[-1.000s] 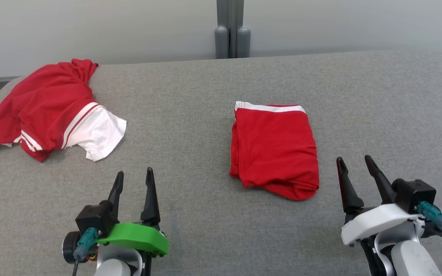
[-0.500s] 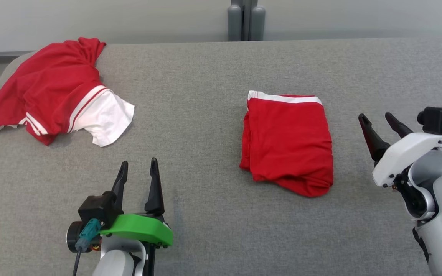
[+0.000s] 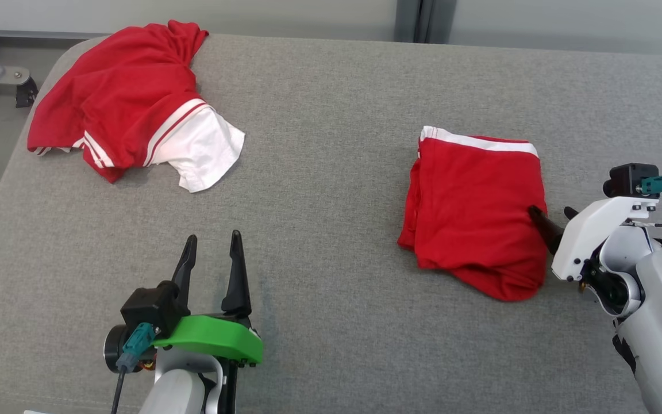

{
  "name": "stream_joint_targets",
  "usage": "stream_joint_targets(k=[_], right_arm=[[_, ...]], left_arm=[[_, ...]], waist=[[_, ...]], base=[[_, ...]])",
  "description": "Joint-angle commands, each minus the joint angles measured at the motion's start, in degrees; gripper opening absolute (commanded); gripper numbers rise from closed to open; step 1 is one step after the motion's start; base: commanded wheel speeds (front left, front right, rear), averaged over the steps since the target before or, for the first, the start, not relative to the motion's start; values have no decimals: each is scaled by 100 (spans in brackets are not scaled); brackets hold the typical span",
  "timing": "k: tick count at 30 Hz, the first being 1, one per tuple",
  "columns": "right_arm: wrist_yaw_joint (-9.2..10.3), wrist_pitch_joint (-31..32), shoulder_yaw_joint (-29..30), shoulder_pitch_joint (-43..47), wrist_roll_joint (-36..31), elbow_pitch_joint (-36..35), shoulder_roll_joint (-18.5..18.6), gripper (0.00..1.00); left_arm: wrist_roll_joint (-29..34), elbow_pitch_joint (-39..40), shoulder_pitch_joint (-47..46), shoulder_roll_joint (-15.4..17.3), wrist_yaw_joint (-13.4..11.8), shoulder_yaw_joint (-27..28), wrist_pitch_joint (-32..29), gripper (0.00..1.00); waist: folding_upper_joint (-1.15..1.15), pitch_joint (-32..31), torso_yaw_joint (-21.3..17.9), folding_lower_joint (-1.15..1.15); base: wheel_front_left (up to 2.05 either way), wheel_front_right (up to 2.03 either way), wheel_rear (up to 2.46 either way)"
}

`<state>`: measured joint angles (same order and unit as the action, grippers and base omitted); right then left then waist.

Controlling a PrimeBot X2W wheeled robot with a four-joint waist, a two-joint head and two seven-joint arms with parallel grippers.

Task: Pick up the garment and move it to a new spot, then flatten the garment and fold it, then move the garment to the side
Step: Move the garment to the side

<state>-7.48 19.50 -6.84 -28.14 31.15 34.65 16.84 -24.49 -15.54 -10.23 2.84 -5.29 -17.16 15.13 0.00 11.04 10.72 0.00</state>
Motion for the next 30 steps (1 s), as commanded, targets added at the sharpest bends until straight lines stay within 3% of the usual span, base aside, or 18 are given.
stream_joint_targets(k=[1, 6, 7, 10, 15, 19, 30], right_arm=[[-2, -33, -54, -108, 49, 122, 10, 100], [-2, -53, -271, -265, 201, 542, -36, 100], [-2, -62, -336, -285, 230, 611, -35, 80], [-2, -76, -505, -357, 318, 761, -33, 0], [-2, -265, -704, -567, 440, 786, 107, 0], [0, -357, -853, -775, 481, 702, 283, 0], [0, -723, -1033, -1432, 434, 790, 468, 0]], left_arm=[[1, 10, -99, 11, -17, -6, 2, 100], [12, 4, -84, 11, -9, -17, 2, 100], [23, 1, -74, 11, -12, -17, 2, 100], [66, 13, -35, 11, -16, 1, 2, 100], [193, 38, -8, 11, 28, 41, 2, 100], [277, 128, -23, 11, 54, 92, 2, 100], [585, 208, -352, 141, 129, 37, -25, 100]], waist=[[0, 55, 85, 0], [0, 49, 131, 0], [0, 46, 131, 0], [0, 42, 85, 0], [0, 80, -169, 0], [0, 197, -589, 0], [0, 749, -2335, 0]], base=[[0, 0, 0], [0, 0, 0], [0, 0, 0], [0, 0, 0], [0, 0, 0], [0, 0, 0], [0, 0, 0]])
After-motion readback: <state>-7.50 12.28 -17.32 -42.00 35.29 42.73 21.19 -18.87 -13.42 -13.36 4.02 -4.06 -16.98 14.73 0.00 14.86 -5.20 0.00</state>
